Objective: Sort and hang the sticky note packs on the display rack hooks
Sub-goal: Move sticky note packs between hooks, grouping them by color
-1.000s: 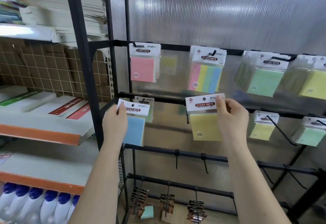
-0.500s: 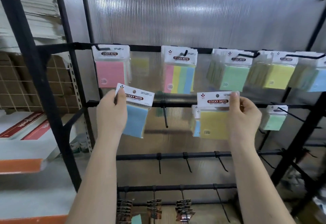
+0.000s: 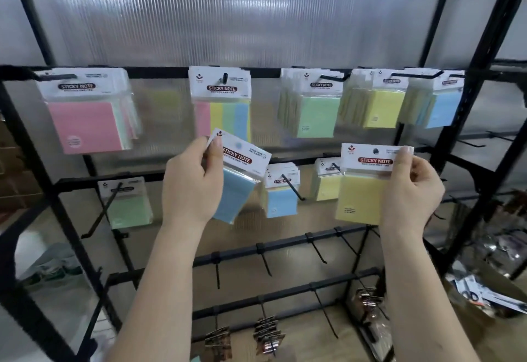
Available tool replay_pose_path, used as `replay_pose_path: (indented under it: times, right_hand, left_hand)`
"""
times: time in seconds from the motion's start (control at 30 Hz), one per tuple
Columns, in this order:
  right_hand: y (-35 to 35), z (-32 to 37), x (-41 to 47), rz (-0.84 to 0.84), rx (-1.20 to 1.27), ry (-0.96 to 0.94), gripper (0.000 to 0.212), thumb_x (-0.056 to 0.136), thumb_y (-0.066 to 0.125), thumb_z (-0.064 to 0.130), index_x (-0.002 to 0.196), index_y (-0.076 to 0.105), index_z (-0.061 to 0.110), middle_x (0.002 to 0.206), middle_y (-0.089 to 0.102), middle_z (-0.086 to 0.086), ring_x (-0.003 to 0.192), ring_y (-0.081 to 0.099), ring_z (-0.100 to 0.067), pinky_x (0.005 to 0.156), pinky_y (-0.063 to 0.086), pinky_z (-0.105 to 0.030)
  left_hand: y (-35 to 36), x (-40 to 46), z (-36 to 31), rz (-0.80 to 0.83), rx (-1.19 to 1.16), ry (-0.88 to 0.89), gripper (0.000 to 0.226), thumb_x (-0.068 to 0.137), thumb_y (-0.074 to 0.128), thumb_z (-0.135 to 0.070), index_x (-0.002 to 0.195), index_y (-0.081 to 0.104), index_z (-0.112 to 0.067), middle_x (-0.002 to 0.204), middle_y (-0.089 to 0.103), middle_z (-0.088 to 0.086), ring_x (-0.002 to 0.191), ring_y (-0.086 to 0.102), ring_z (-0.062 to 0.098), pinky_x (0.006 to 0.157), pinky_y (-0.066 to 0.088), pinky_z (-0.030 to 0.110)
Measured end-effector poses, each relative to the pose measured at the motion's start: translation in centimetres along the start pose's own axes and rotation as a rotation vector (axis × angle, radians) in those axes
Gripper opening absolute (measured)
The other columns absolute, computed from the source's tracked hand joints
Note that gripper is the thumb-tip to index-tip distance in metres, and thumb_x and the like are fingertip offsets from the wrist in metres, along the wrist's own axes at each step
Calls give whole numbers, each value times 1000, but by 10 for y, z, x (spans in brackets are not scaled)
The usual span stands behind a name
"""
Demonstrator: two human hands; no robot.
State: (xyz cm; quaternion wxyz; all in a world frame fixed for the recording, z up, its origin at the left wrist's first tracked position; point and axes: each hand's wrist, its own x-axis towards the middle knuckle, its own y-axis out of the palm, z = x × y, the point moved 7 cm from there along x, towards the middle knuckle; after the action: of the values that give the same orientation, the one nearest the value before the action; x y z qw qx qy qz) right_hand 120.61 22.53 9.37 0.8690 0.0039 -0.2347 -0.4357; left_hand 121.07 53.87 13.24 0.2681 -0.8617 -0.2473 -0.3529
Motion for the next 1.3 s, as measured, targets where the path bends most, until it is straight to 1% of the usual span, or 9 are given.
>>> replay_pose_path:
  times: [0.07, 0.23, 0.43, 0.57, 0.73, 0.87, 0.97, 1.17, 1.3]
  right_hand:
    - [-11, -5, 15, -16, 2, -15, 34, 98, 49, 35, 76, 58, 12, 67, 54, 9, 54, 46, 2, 53, 37, -14]
    - [-35, -22, 61, 17, 5, -9, 35, 97, 50, 38, 66, 56, 23, 66, 54, 10, 61, 48, -4, 60, 40, -23]
    - [-52, -34, 130, 224, 27, -11, 32, 95, 54, 36, 68, 61, 20, 67, 58, 7, 59, 48, -3, 56, 40, -18]
    - [-52, -32, 170, 343, 58, -52, 32, 94, 58, 33, 78, 66, 7, 70, 57, 1, 63, 45, -7, 55, 35, -17]
    - [-34, -20, 200, 438, 154, -26, 29, 94, 59, 29, 77, 65, 7, 66, 55, 6, 64, 44, -6, 58, 37, -18]
    - [-10, -5, 213, 473, 226, -28, 27, 93, 60, 31, 75, 65, 11, 68, 57, 6, 65, 46, -5, 62, 39, -18]
    - [7, 3, 220, 489, 247, -34, 28, 92, 61, 31, 68, 60, 17, 62, 53, 10, 56, 43, 2, 56, 36, -10]
    - [28, 6, 232, 450, 291, -12, 31, 89, 64, 33, 67, 56, 12, 62, 53, 4, 60, 43, -6, 55, 35, -15]
    - [35, 2, 235, 425, 279, -8, 31, 86, 66, 31, 63, 55, 13, 61, 52, 3, 56, 42, -6, 51, 35, -14]
  left_hand:
    - [17, -2, -8, 18, -4, -2, 40, 100, 42, -26, 66, 43, -5, 55, 45, 3, 53, 37, 10, 47, 27, 22]
    - [61, -12, -34, 22, 5, -17, 42, 99, 43, -27, 61, 33, -13, 53, 39, 0, 51, 35, 9, 48, 25, 22]
    - [119, -34, -68, -62, 21, -117, 43, 100, 40, -29, 70, 40, 1, 59, 47, 4, 53, 37, 11, 47, 25, 22]
    - [147, -46, -96, -122, 24, -174, 43, 100, 40, -29, 64, 32, -8, 56, 36, -1, 50, 30, 10, 45, 25, 20]
    - [163, -50, -122, -164, 56, -193, 43, 100, 40, -28, 62, 28, -12, 55, 33, -1, 49, 29, 8, 45, 24, 19]
    - [163, -44, -125, -220, 64, -204, 45, 100, 41, -29, 72, 41, 6, 66, 44, 23, 59, 32, 16, 50, 20, 27]
    - [163, -40, -125, -249, 50, -204, 46, 100, 41, -29, 77, 43, 10, 74, 48, 29, 63, 33, 18, 52, 20, 28]
    - [165, -27, -119, -280, 18, -217, 44, 100, 41, -28, 78, 44, 10, 74, 47, 27, 63, 32, 12, 50, 21, 23]
    - [170, -19, -119, -272, 25, -196, 42, 100, 41, -25, 63, 32, -7, 59, 31, -1, 50, 28, 5, 47, 26, 17]
